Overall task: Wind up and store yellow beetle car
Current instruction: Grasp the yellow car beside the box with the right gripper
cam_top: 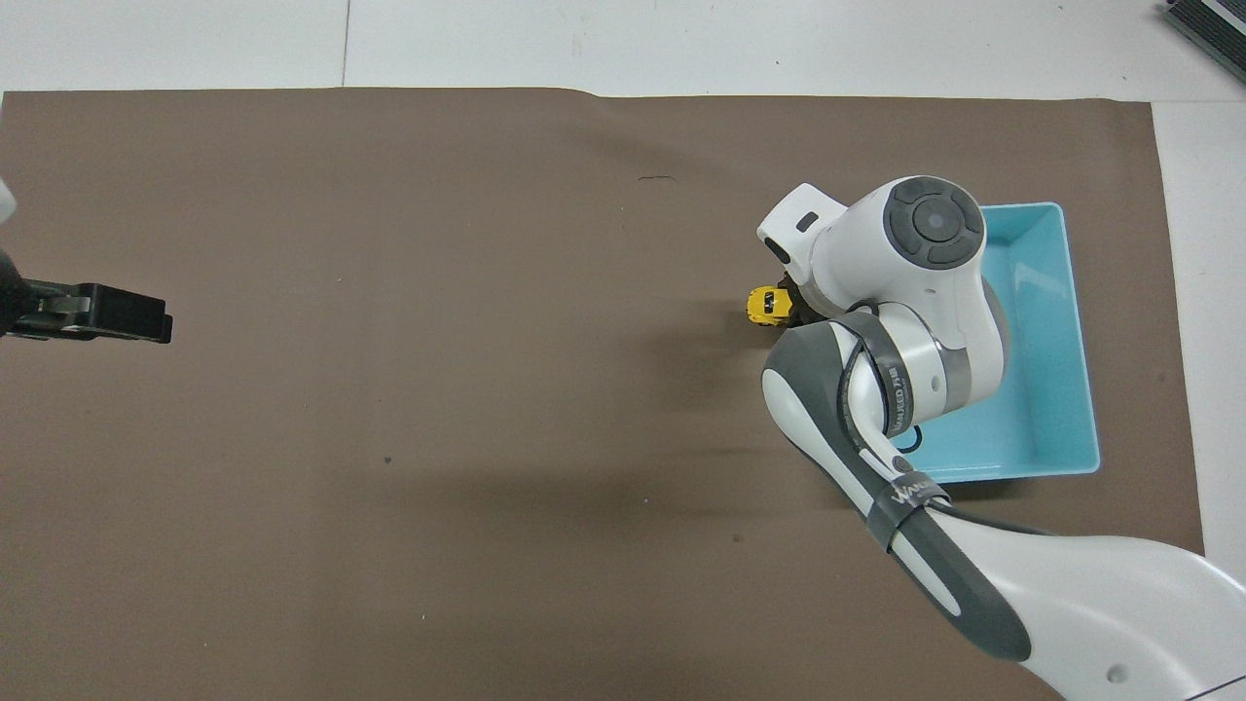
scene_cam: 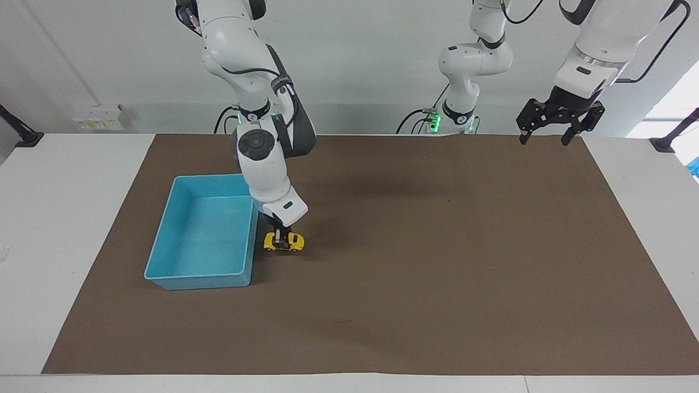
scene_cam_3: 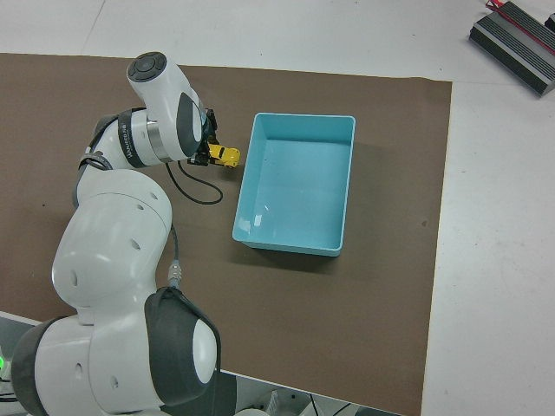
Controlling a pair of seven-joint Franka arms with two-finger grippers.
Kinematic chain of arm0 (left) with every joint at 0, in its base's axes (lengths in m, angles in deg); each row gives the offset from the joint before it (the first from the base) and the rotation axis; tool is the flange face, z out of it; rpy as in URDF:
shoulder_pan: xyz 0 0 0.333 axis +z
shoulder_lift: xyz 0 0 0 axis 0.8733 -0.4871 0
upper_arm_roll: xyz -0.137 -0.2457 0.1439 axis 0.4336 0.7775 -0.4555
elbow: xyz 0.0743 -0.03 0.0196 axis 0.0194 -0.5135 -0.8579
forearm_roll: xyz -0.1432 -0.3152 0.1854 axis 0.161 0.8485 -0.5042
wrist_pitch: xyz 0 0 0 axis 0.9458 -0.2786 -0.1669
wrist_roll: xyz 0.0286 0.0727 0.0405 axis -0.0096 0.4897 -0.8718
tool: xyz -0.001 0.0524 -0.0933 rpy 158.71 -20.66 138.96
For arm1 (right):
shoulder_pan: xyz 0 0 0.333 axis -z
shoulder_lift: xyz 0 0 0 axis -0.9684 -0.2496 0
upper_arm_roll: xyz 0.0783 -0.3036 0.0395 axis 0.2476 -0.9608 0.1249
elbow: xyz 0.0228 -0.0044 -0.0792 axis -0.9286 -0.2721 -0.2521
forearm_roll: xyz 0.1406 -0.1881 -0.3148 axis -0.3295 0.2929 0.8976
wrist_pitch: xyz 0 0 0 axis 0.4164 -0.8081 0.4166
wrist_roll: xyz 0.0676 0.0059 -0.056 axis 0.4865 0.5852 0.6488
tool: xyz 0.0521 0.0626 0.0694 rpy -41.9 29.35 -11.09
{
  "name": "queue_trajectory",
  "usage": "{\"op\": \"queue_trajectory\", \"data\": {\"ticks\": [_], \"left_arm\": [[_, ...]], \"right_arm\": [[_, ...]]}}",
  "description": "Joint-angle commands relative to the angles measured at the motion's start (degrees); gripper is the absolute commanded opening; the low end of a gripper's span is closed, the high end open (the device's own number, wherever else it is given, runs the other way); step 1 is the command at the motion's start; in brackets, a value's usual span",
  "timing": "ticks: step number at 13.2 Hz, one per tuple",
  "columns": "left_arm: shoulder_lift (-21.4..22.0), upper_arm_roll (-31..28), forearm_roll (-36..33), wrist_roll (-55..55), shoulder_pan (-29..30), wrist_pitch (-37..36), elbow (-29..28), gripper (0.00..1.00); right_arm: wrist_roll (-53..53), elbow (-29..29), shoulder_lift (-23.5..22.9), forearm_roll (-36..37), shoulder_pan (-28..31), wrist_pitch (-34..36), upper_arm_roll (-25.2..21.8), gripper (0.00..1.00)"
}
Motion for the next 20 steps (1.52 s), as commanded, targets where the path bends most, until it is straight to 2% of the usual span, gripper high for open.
{"op": "queue_trajectory", "data": {"ticks": [1,11,20], "left_arm": [[0.7,0.0,0.6,0.3,0.5,-0.9,-0.1,1.0],[0.7,0.1,0.6,0.3,0.5,-0.9,-0.1,1.0],[0.7,0.1,0.6,0.3,0.5,-0.9,-0.1,1.0]], "right_arm": [[0.9,1.0,2.0,-0.1,1.0,3.5,0.4,0.12],[0.0,2.5,5.3,-0.7,3.7,10.2,0.3,0.12],[-10.9,2.3,6.3,-2.1,10.2,13.0,0.1,0.12]]}}
